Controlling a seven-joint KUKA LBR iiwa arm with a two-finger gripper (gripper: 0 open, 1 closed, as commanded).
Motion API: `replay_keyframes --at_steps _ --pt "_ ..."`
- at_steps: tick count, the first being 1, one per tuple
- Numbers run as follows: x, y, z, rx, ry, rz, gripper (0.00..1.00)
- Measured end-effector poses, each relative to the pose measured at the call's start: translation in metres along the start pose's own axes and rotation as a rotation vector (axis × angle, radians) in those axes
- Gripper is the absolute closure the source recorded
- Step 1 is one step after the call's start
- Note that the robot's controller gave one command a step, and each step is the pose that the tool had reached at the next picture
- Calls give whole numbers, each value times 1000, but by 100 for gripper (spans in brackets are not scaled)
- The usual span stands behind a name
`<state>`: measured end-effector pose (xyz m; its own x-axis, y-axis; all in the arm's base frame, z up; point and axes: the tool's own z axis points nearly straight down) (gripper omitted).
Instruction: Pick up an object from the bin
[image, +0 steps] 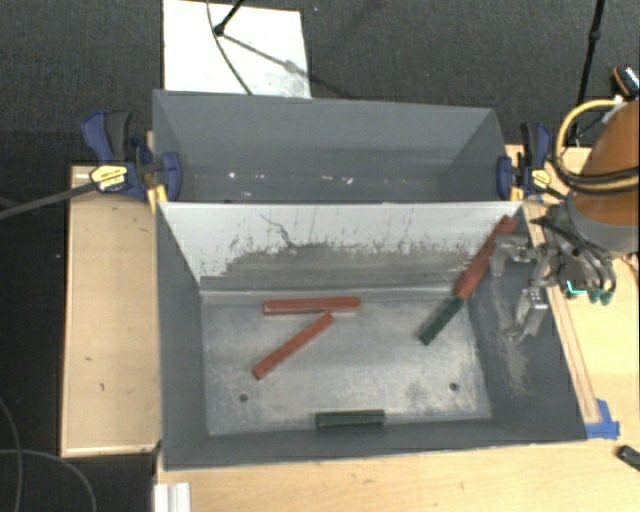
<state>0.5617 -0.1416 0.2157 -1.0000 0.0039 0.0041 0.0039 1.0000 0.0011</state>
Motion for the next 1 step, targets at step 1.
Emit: replay_keyframes --at_steps 1 --pt "-31 10 147 0 -4 -428 0"
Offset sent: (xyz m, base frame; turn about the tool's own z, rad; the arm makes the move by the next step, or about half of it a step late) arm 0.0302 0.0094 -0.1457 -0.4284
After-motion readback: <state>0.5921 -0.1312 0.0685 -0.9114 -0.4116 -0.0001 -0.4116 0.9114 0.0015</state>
